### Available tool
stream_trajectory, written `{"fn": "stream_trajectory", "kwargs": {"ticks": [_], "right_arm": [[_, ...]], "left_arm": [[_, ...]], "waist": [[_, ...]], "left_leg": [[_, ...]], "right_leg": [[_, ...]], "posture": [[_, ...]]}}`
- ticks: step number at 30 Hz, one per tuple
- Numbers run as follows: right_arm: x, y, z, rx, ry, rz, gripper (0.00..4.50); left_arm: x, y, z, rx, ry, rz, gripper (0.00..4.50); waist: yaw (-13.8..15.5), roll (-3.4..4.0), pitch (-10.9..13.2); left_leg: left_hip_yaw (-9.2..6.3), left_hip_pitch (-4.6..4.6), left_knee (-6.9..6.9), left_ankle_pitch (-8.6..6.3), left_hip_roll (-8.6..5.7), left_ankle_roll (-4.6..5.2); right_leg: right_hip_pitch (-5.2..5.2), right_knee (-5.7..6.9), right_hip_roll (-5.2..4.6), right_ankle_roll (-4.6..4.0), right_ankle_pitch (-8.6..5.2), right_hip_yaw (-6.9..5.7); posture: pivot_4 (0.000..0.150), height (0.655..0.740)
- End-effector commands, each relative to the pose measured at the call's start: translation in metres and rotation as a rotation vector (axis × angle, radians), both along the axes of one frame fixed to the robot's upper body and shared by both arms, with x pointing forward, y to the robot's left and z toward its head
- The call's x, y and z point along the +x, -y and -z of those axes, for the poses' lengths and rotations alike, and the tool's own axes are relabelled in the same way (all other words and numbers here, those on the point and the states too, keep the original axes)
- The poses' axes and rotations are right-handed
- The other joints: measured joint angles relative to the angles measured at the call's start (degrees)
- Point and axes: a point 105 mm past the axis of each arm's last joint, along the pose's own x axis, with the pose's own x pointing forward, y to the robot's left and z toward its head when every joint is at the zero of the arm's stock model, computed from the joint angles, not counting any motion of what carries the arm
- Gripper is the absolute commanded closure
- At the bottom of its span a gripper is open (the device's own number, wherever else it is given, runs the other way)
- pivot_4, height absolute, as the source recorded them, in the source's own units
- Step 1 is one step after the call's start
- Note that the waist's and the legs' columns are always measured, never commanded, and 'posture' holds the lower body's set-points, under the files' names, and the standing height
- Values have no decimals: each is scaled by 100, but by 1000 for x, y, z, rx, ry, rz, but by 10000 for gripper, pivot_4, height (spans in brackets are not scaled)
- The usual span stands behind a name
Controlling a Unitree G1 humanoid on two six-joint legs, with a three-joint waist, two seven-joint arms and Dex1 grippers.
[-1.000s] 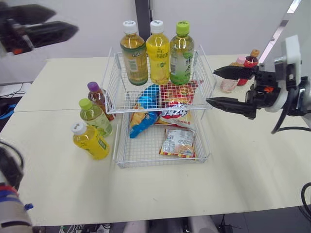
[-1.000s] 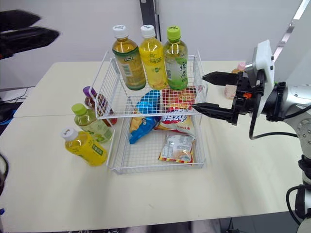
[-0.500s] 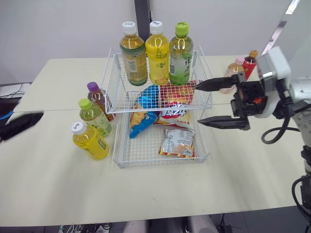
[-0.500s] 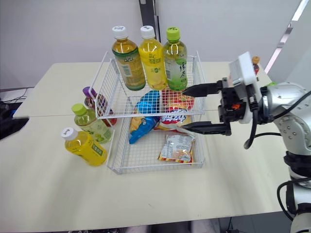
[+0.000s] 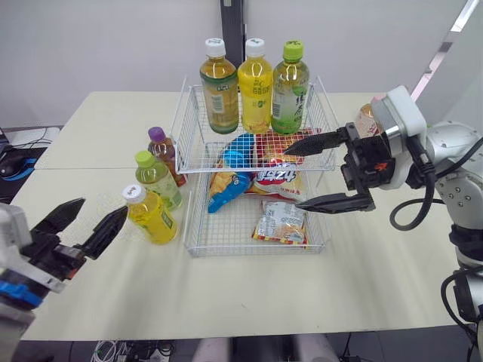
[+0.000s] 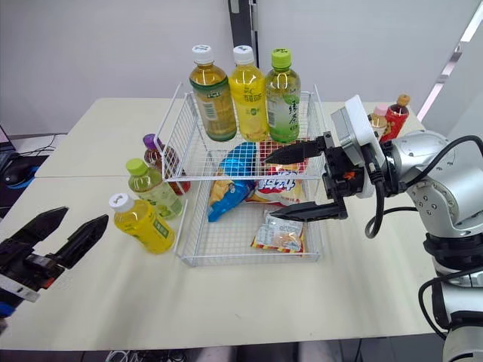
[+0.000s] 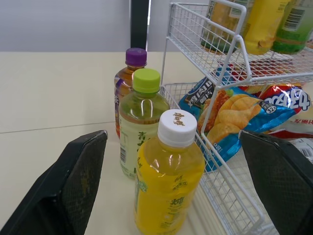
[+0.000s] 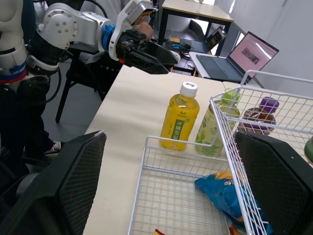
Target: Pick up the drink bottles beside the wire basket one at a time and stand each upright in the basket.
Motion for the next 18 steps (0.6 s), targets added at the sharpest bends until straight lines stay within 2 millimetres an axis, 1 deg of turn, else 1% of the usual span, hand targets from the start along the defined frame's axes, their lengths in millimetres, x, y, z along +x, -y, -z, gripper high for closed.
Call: {"fn": "stream_trajectory", "kwargs": {"ticks": [1,3,5,7,10,14,18], "right_arm": [[-3,1,-13,4,59,-9,0],[-3,2,-13,2,58,-8,0],[-3,2,-13,0,57,-9,0],[-4,2,-14,-1,56,-10,0],[-5,2,-14,-1,55,-11,0],[-6,2,-15,0,53,-12,0],[-6,3,-15,-2,51,-8,0]], "left_arm": [[13,19,-10,35,67,-69,127],[20,20,-15,43,85,-113,127],[28,25,-20,41,102,-119,127],[35,29,-20,66,84,-117,127],[42,31,-18,80,60,-114,127],[50,26,-10,86,7,-163,127],[55,31,-4,74,-27,-147,127]], "waist": [[6,4,-3],[9,6,-3],[16,5,-3],[21,5,-3],[10,6,-3],[7,6,-3],[11,6,-3]], "left_leg": [[0,0,1,0,-1,0],[-1,0,4,0,4,0],[0,0,5,0,5,0],[1,0,5,0,5,0],[2,0,1,0,6,0],[-1,-1,0,0,8,0],[-2,-1,0,0,8,0]], "right_leg": [[1,0,2,1,1,1],[2,0,19,-1,6,1],[2,0,37,1,9,4],[4,-2,39,1,11,6],[1,-3,42,1,13,9],[1,-3,46,0,13,8],[1,-4,47,0,13,8]], "posture": [[1500,7400],[1500,7400],[1500,7400],[1500,7400],[1500,7400],[1500,7400],[1500,7400]]}}
